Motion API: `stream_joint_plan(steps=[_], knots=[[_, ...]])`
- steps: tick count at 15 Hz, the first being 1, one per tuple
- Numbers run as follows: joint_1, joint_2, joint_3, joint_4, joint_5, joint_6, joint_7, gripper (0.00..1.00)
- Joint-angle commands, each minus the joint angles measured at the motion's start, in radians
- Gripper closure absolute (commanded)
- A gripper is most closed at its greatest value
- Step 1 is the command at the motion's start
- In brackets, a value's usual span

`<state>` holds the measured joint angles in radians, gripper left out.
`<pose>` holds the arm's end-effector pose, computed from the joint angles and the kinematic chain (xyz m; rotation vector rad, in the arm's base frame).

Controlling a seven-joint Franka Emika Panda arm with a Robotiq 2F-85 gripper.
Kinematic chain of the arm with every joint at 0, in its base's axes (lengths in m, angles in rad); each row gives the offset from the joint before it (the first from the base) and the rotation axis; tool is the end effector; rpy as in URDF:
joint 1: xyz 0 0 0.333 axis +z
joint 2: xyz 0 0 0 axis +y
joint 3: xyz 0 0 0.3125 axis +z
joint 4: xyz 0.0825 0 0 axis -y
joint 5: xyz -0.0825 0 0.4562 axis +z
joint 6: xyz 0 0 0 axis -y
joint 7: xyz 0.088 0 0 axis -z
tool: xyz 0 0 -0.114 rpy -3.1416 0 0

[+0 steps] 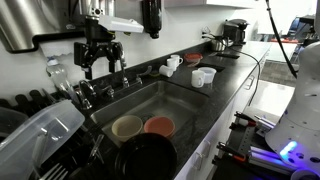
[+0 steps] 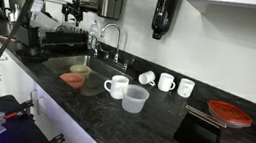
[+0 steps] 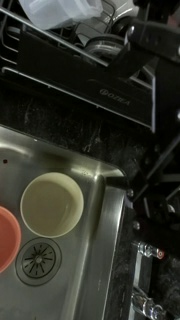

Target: Pick up the lid from the dish rack and put it inside the pink bowl in the sink

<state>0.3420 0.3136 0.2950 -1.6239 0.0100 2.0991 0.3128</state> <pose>0.6010 0.4221 0.4289 -2.9375 -0.4416 -0.1651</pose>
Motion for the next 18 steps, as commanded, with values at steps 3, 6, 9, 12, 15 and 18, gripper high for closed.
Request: stream_joint_plan(steps=[3,6,9,12,15,18], knots=[[0.063,0.145,-0.001,0.217,0.015,-0.046,-0.047,0.00],[0.098,0.222,0.006,0.321,0.032,-0.062,-0.076,0.00],[0.128,0.282,0.006,0.406,0.043,-0.097,-0.094,0.00],[0.148,0.330,0.004,0.477,0.047,-0.139,-0.109,0.00],[0.160,0.379,-0.007,0.541,0.042,-0.171,-0.106,0.00],[0.166,0.420,-0.019,0.583,0.038,-0.230,-0.094,0.00]])
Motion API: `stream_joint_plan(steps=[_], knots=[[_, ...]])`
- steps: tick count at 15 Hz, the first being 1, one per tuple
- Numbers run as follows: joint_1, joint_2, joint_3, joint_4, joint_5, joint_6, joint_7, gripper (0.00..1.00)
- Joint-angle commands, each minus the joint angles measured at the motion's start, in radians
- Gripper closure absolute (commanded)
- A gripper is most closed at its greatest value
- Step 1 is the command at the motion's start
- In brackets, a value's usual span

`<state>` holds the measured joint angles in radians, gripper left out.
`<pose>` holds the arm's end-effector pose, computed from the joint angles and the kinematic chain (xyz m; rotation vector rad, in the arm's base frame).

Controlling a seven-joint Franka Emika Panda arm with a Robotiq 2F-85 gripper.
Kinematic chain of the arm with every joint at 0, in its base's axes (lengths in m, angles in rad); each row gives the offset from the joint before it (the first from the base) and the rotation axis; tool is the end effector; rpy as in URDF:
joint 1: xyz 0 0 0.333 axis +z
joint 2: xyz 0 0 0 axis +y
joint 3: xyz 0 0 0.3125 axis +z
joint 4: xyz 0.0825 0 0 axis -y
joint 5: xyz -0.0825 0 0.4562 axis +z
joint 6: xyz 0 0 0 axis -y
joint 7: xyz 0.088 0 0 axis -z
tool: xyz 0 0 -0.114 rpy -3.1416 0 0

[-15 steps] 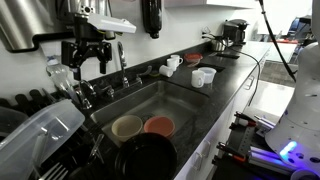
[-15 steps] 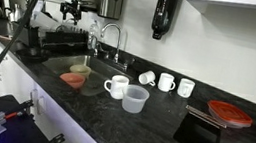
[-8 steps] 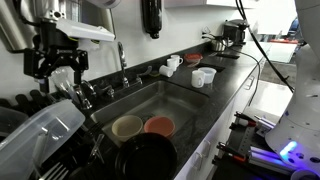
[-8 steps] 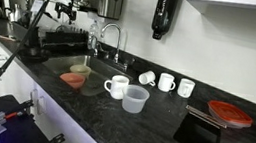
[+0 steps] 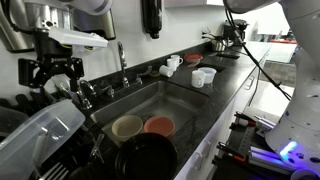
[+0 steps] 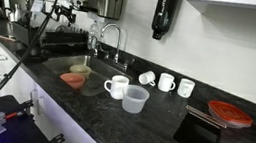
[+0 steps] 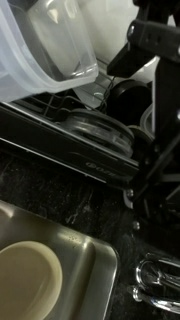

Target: Pick up the lid from the dish rack and put it inside the pink bowl in the sink

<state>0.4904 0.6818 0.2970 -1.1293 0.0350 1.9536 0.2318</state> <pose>0.6267 0.5374 0.4120 -2.7943 -0.6633 -0.0639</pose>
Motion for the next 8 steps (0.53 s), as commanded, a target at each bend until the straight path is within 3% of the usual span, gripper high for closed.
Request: stream_joint_plan(steps=[1,8], knots=[[0.017,0.065,-0.022,0.096,0.017,-0.083,-0.015,0.00],[0.005,0.103,0.001,0.133,0.008,-0.130,-0.015,0.00]])
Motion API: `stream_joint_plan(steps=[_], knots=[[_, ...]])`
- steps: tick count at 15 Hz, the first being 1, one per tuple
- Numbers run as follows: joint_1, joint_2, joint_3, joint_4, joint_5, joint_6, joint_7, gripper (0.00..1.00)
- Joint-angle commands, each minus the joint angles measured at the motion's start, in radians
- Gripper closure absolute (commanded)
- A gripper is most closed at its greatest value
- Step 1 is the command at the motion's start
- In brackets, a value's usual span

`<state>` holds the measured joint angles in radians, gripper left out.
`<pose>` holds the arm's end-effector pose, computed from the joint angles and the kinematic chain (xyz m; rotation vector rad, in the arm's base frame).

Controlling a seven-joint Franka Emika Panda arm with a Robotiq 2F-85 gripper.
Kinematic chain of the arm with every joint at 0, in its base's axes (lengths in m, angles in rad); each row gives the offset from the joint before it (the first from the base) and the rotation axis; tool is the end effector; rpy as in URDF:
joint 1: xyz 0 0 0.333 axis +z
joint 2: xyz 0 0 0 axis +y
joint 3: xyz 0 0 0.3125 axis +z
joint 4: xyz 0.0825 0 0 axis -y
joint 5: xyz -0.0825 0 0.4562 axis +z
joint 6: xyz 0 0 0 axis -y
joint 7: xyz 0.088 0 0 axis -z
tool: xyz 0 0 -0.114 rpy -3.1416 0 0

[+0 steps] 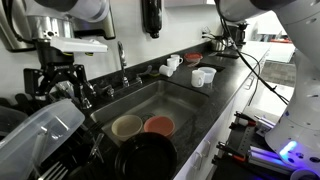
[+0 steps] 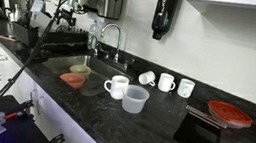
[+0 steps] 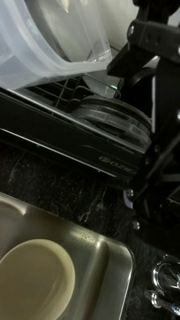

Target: Pick up the lid from the dish rack and put it inside the pink bowl in the sink

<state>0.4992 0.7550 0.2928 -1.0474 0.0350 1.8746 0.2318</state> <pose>0.6338 0.5393 0.3898 -2.8140 -0.6666 0.0344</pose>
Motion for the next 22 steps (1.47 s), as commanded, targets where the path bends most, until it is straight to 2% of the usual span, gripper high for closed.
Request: stream_joint_plan(steps=[1,3,4,6,7,15,19,21,22], knots=[[-0.005,0.032,0.007,0.051,0.010,-0.052,-0.016,0.00],[-0.004,0.043,0.009,0.058,0.009,-0.057,-0.020,0.00],[-0.003,0.049,0.010,0.062,0.008,-0.060,-0.024,0.04],[0.000,0.056,0.010,0.069,0.004,-0.059,-0.026,0.28],[0.002,0.057,0.009,0.072,0.001,-0.056,-0.022,0.31],[0.007,0.064,0.027,0.095,0.003,-0.089,-0.021,0.87],[0.006,0.056,0.028,0.091,0.002,-0.093,-0.012,0.89],[0.005,0.047,0.034,0.090,0.000,-0.087,-0.016,0.96],[0.004,0.038,0.032,0.081,-0.005,-0.080,-0.022,0.94]])
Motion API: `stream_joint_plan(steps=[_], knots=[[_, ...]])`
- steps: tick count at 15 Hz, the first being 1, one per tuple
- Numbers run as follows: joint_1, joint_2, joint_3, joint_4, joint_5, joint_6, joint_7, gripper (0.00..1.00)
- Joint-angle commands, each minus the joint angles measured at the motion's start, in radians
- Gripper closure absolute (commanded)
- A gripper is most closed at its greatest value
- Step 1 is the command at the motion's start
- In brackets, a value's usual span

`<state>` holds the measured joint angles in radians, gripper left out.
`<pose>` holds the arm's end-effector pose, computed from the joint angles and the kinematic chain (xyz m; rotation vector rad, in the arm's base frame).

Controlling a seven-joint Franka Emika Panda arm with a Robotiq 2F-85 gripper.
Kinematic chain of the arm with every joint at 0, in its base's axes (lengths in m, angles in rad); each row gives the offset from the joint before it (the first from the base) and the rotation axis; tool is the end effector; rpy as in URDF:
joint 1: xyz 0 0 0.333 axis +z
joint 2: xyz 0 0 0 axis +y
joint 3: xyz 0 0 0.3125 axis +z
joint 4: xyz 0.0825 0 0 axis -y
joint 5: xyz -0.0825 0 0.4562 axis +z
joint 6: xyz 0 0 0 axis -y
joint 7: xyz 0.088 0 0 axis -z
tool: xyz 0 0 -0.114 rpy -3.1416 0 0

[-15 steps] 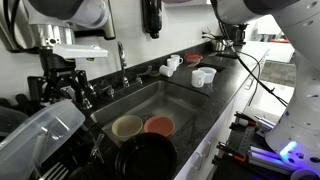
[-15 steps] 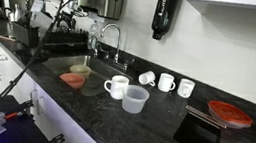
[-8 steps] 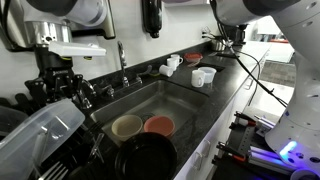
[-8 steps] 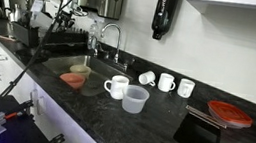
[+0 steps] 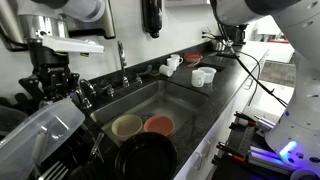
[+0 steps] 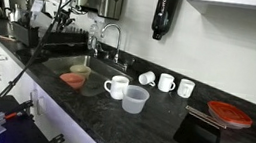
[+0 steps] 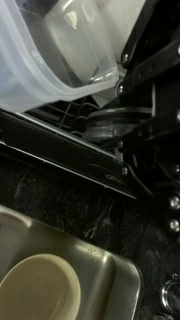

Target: Pick up the lid from the dish rack and put it inside the pink bowl in the sink

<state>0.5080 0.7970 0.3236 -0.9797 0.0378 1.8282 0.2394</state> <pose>0.6261 0.5556 0.3921 -2.7865 -0.6843 0.0825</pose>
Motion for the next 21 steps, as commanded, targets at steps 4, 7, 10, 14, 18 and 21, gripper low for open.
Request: stream_joint_plan(steps=[4,7,10,14,18,21], knots=[[-0.020,-0.052,-0.003,-0.039,-0.016,-0.009,-0.046,0.93],[-0.046,-0.104,-0.002,-0.092,-0.011,0.010,-0.070,0.93],[-0.082,-0.181,-0.002,-0.186,-0.003,0.048,-0.096,0.93],[-0.138,-0.308,-0.001,-0.356,0.011,0.111,-0.120,0.93],[-0.185,-0.433,-0.003,-0.540,0.011,0.176,-0.134,0.93],[-0.180,-0.512,-0.033,-0.663,0.003,0.188,-0.128,0.93]])
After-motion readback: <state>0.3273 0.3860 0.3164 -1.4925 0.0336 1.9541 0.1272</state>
